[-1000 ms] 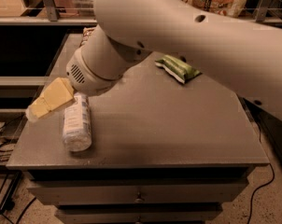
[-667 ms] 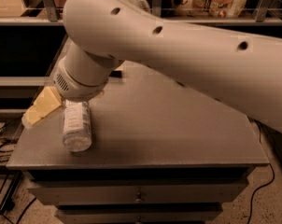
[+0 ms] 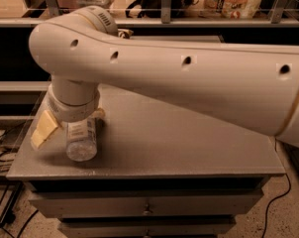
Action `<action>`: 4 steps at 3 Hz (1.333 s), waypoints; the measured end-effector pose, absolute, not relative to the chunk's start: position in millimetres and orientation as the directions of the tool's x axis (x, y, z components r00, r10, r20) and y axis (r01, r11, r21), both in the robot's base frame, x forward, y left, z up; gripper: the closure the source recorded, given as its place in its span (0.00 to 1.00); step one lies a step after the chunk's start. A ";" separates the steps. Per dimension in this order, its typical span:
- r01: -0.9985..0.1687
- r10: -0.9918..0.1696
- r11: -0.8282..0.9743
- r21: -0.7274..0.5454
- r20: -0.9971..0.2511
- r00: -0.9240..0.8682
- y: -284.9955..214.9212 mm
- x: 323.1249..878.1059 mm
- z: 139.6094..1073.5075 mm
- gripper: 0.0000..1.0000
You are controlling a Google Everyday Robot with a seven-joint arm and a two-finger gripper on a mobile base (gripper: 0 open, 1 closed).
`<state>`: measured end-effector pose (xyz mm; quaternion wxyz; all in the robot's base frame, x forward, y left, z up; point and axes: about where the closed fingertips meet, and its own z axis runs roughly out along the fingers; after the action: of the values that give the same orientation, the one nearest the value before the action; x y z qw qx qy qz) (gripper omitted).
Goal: Pick blue plastic bottle
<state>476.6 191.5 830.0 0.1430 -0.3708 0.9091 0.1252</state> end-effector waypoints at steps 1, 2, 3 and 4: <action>-0.683 -0.628 0.726 0.087 -0.321 -0.709 184.1 478.0 821.9 0.40; -0.682 -0.628 0.726 0.087 -0.320 -0.709 183.9 478.0 824.7 0.63; -0.682 -0.628 0.726 0.087 -0.320 -0.709 183.8 478.1 826.6 0.87; -0.695 -0.618 0.708 0.128 -0.365 -0.697 171.8 488.3 840.9 1.00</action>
Offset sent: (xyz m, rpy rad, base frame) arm 0.0109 -0.0319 0.0095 -0.0841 -0.0331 -0.0945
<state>488.3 171.8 840.9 0.1492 -0.3597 0.9120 0.1290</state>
